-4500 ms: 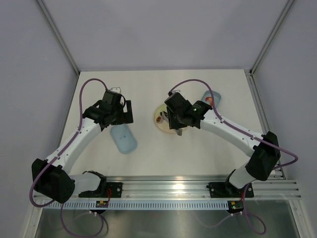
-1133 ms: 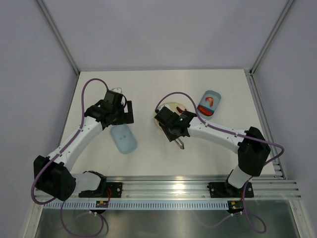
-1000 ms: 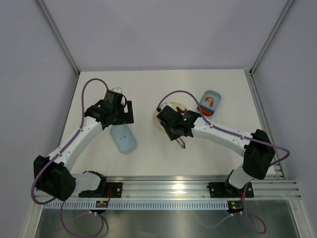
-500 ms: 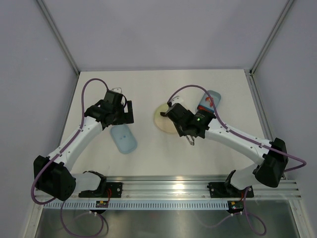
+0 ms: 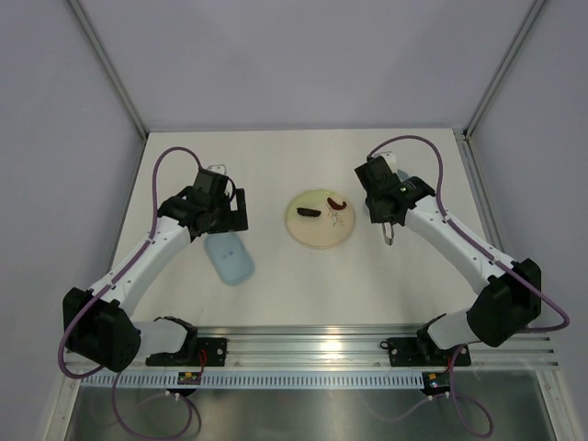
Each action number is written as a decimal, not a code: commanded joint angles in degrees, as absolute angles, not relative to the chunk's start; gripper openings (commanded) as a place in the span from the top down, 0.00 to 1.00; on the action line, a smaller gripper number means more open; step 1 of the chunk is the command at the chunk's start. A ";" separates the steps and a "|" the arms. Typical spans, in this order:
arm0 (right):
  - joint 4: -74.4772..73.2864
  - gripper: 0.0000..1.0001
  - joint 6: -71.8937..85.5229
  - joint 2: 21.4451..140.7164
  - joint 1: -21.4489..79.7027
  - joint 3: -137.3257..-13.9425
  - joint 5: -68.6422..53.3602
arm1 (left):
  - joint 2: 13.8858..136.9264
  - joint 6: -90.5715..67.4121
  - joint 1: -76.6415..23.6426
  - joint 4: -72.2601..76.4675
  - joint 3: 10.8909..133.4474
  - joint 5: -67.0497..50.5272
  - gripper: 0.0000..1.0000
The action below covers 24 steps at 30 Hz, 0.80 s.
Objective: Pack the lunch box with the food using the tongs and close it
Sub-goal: Place the fake food in the packing box.
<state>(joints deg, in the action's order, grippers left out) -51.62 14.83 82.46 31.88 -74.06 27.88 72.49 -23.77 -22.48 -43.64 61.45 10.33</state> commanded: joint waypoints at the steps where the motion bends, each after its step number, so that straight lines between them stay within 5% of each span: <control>1: -48.34 0.88 12.57 81.65 28.06 -73.83 28.65 | 71.10 -22.94 -22.76 -42.19 61.26 11.07 0.01; 19: -46.67 0.83 9.93 88.15 22.68 -73.04 21.80 | 71.54 -22.76 -22.68 -42.63 62.14 10.81 0.01; 24: -46.67 0.73 10.19 88.51 22.68 -73.04 21.80 | 71.28 -22.76 -22.76 -42.45 61.79 10.90 0.01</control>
<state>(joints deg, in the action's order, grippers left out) -47.88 10.68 88.36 22.92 -72.69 22.35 72.49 -23.73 -22.48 -43.86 61.32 10.31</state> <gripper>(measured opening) 0.392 0.988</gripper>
